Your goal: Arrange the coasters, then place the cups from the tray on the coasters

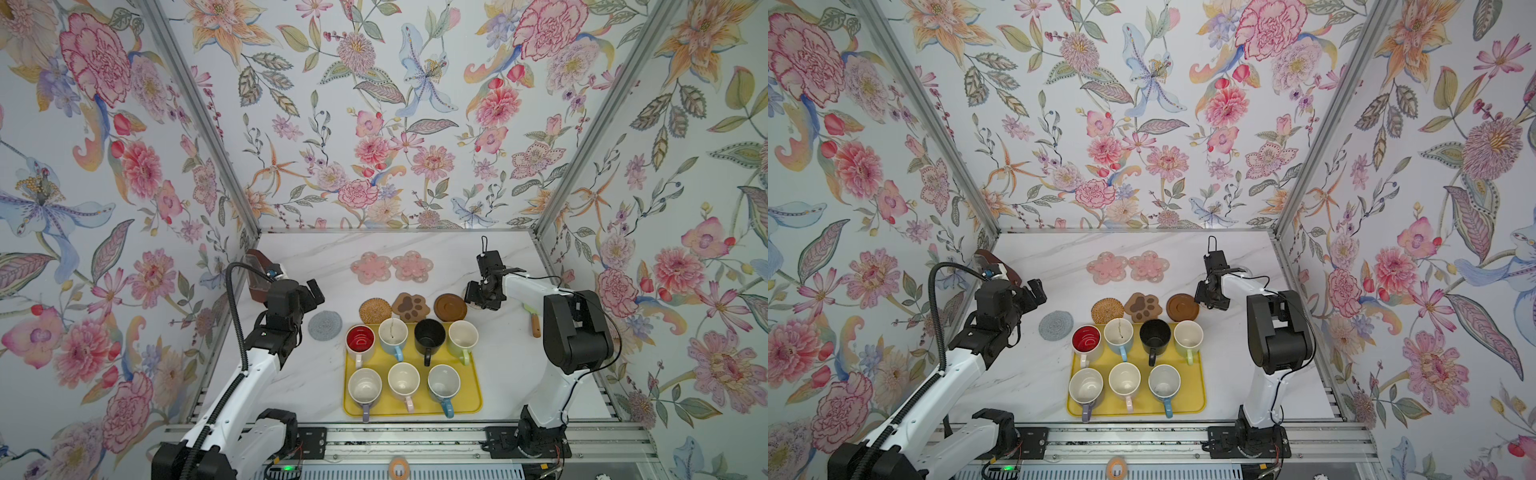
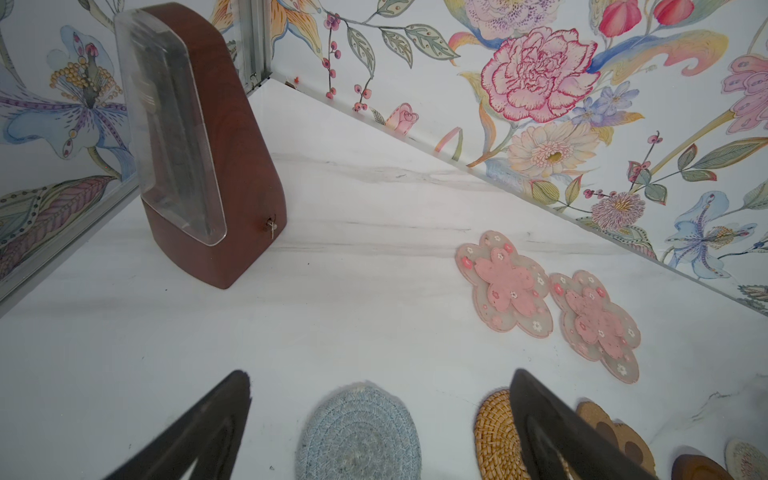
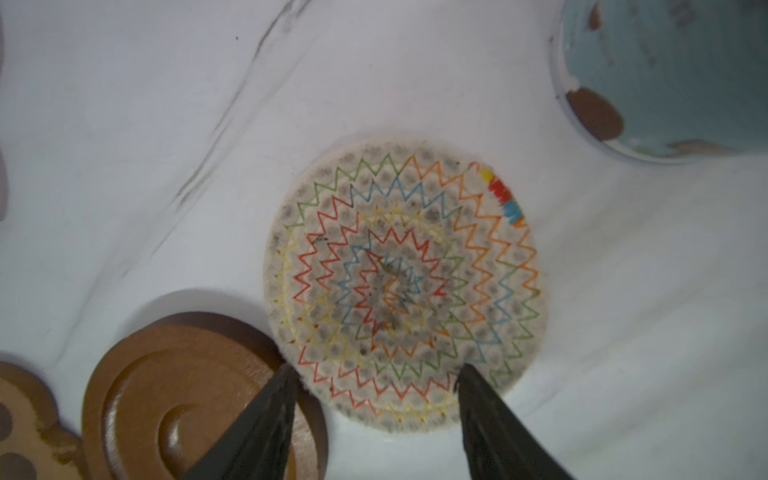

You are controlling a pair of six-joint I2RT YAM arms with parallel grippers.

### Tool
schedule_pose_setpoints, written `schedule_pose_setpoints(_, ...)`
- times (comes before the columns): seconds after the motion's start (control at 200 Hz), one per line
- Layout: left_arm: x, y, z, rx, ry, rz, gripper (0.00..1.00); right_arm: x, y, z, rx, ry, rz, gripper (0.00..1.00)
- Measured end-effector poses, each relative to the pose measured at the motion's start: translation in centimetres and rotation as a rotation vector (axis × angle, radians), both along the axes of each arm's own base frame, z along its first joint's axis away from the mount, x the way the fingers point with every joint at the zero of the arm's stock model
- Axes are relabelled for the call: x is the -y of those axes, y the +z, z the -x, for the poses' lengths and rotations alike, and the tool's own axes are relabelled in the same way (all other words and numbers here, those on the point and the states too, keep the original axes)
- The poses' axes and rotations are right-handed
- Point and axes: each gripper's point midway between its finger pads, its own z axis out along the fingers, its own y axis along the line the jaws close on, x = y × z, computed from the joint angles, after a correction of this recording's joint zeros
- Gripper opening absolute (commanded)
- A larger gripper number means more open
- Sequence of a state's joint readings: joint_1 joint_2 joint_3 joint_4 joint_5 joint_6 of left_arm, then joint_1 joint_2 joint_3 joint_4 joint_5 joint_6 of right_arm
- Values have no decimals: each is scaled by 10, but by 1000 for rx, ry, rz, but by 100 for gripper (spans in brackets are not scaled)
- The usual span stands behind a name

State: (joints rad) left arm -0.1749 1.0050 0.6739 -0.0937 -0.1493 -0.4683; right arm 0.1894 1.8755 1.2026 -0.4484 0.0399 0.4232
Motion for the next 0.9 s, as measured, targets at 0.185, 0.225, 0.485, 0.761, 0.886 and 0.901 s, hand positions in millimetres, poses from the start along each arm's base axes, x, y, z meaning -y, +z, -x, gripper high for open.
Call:
schedule_pose_setpoints(0.185, -3, -4, 1, -15, 14, -9, 99, 1, -1, -1, 0, -3, 7, 63)
schedule_pose_setpoints(0.225, -3, -4, 1, -17, 15, -10, 99, 1, -1, -2, 0, -3, 10, 63)
schedule_pose_setpoints(0.485, -5, -8, 4, -36, 22, -7, 99, 0, -2, -18, 14, 7, 23, 63)
schedule_pose_setpoints(0.761, -8, -16, 10, -75, 39, -1, 99, -8, -2, -42, 43, 31, 25, 64)
schedule_pose_setpoints(0.886, -8, -18, 13, -88, 45, 3, 99, -10, -2, -55, 59, 38, 24, 64)
schedule_pose_setpoints(0.901, -9, -18, 14, -89, 46, 4, 99, -11, -2, -57, 60, 39, 24, 64)
